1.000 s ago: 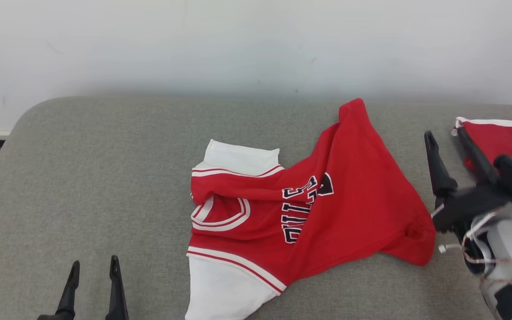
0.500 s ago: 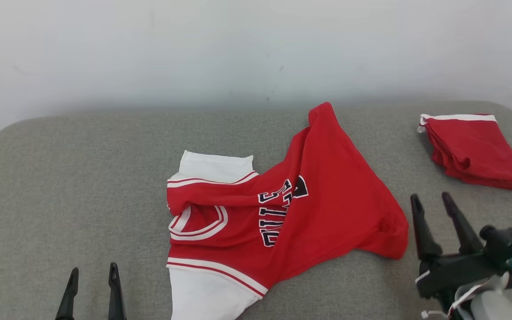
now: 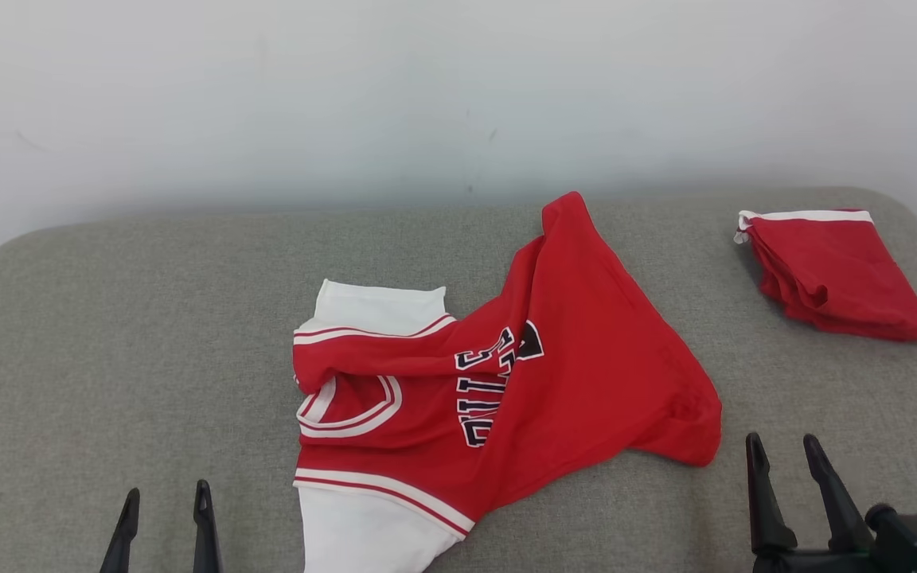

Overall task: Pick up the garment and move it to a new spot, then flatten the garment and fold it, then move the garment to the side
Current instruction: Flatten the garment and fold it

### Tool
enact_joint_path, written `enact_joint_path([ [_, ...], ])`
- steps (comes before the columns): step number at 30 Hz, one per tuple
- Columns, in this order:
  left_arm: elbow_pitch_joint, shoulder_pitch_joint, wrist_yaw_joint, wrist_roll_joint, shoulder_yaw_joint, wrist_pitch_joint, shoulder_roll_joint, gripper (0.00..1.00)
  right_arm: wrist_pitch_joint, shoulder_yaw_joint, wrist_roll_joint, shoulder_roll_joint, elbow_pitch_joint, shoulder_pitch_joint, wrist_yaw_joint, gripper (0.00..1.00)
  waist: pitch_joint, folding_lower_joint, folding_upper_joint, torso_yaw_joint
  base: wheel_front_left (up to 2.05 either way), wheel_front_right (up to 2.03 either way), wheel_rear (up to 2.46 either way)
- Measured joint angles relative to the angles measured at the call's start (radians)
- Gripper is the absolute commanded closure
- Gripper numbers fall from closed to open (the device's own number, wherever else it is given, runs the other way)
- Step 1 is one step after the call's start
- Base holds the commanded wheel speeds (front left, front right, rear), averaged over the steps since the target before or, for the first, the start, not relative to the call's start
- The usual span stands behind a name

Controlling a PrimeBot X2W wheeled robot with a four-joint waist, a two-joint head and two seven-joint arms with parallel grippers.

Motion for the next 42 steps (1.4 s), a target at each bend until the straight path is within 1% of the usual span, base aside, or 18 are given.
enact_joint_path([
  [3,0.001,0.006,-0.01,0.008,-0.003,0.0,0.009,0.0,0.0,-0.022,-0.011,0.029,-0.012,0.028,0.0,0.0,-0.005,0.0,0.0,0.002,0.0,0.0,0.0],
  [9,0.008,0.019,-0.02,0.024,-0.015,0.0,0.027,0.0,0.0,-0.039,-0.03,0.042,-0.009,0.05,0.0,0.0,-0.01,0.0001,0.0,0.01,0.0,0.0,0.0],
  [14,0.047,0.028,-0.036,0.031,-0.059,0.0,0.043,0.0,0.0,-0.04,-0.04,0.018,0.025,0.04,0.0,0.0,-0.009,0.0001,0.0,0.022,0.0,0.0,0.0],
  [18,0.088,0.028,-0.045,0.012,-0.098,0.0,0.047,0.0,0.004,-0.041,-0.044,-0.011,0.064,-0.001,0.0,0.0,-0.003,0.0001,0.0,0.027,0.0,0.0,0.0],
  [22,0.151,0.009,-0.047,-0.006,-0.162,0.0,0.051,0.0,0.011,-0.042,-0.026,-0.029,0.128,-0.06,0.0,0.0,0.009,0.0001,0.0,0.03,0.0,0.0,0.0],
  [23,0.151,0.009,-0.047,-0.006,-0.162,0.0,0.051,0.0,0.011,-0.042,-0.026,-0.029,0.128,-0.06,0.0,0.0,0.009,0.0001,0.0,0.03,0.0,0.0,0.0],
  [26,0.212,-0.012,-0.052,-0.029,-0.219,0.0,0.053,0.0,0.012,-0.037,-0.025,-0.047,0.189,-0.114,0.0,0.0,0.025,0.0001,0.0,0.031,0.0,0.0,0.0],
  [30,0.287,-0.04,-0.053,-0.059,-0.306,0.0,0.062,0.0,0.024,-0.02,-0.023,-0.061,0.305,-0.198,0.0,0.0,0.049,0.0001,0.0001,0.033,0.0,0.0,0.0],
  [36,0.373,-0.085,-0.053,-0.103,-0.367,0.0,0.067,0.0,0.037,0.03,-0.023,-0.084,0.486,-0.324,0.0,0.0,0.077,0.0002,0.0001,0.038,0.0,0.0,0.0],
  [42,0.419,-0.12,-0.053,-0.124,-0.388,0.0,0.065,0.0,0.04,0.076,-0.021,-0.102,0.634,-0.418,0.0,0.0,0.093,0.0002,0.0,0.048,0.0,0.0,0.0],
])
